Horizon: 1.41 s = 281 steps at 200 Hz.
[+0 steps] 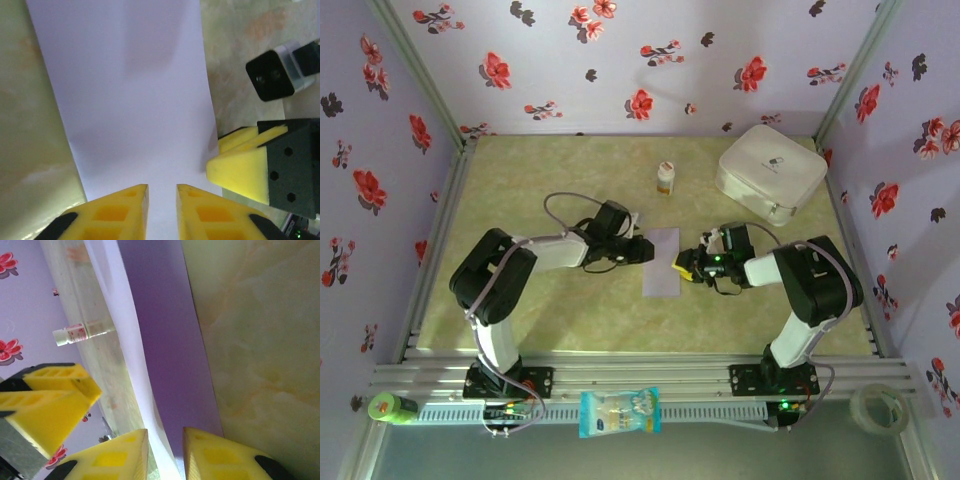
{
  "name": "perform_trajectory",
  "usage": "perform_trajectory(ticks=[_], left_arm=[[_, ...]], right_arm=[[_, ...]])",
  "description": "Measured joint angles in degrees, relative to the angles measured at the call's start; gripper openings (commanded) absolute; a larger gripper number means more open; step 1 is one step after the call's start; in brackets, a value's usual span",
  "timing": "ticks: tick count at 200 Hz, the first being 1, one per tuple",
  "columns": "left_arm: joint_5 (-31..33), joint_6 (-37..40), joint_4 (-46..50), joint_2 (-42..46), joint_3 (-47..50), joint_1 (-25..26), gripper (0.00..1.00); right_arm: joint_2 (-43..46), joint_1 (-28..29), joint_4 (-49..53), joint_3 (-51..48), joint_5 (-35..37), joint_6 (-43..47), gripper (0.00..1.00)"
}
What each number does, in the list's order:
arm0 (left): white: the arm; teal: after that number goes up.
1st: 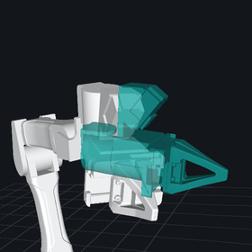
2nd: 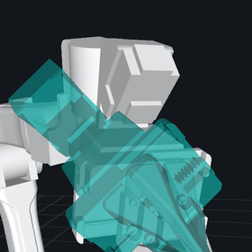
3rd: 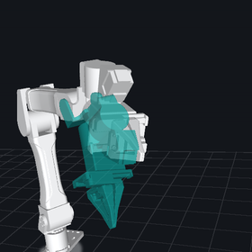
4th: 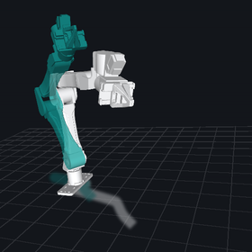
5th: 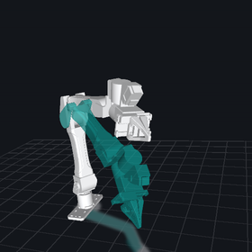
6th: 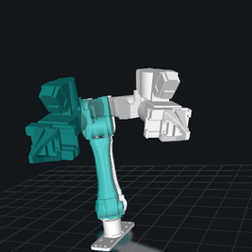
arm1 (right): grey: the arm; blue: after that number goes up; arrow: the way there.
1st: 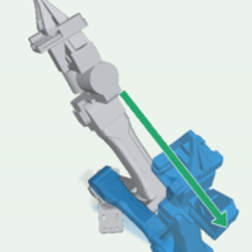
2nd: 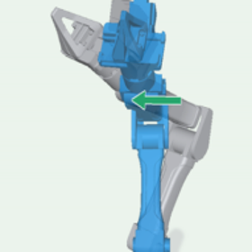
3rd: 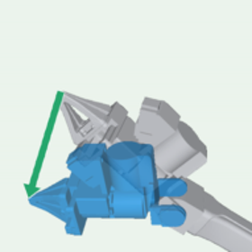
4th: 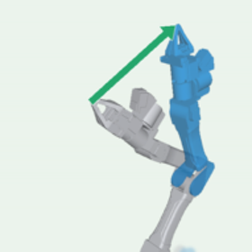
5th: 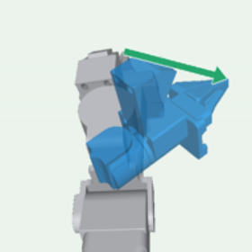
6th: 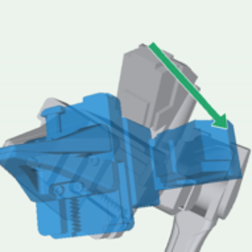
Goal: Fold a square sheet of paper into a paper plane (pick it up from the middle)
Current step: Fold the triangle a second time at the center of the table.
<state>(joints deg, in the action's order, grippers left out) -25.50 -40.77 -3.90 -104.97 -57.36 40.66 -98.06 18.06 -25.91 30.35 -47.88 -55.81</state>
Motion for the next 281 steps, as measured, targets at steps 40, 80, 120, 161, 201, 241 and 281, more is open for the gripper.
perform_trajectory(ticks=[40,80,120,161,201,241,281], left_arm=[[0.0,-0.5,0.0,0.0,0.7,2.0,0.17],[0.5,-1.2,-0.5,-0.5,2.9,2.2,0.16],[1.0,-2.3,-2.8,-2.0,4.2,2.2,0.16],[1.0,-2.7,-3.5,-2.0,4.5,2.3,0.19],[1.5,-3.0,-3.9,-1.1,4.9,2.7,0.25],[4.0,-0.2,-3.5,2.6,5.2,4.6,0.41],[14.5,10.8,-1.2,7.1,5.0,13.6,0.42]], right_arm=[[0.0,0.1,-0.2,0.0,0.0,-0.4,0.27],[0.0,0.8,-1.2,0.0,0.0,-0.5,0.29],[-0.4,1.3,-1.3,0.0,0.0,-0.5,0.31],[-0.4,1.4,-1.3,0.2,0.0,-0.4,0.28],[-0.7,1.4,-1.1,0.5,0.1,-0.4,0.17],[-0.9,1.4,0.6,1.2,1.2,-0.4,0.13],[-0.9,1.4,2.2,2.0,1.4,-1.3,0.11]])
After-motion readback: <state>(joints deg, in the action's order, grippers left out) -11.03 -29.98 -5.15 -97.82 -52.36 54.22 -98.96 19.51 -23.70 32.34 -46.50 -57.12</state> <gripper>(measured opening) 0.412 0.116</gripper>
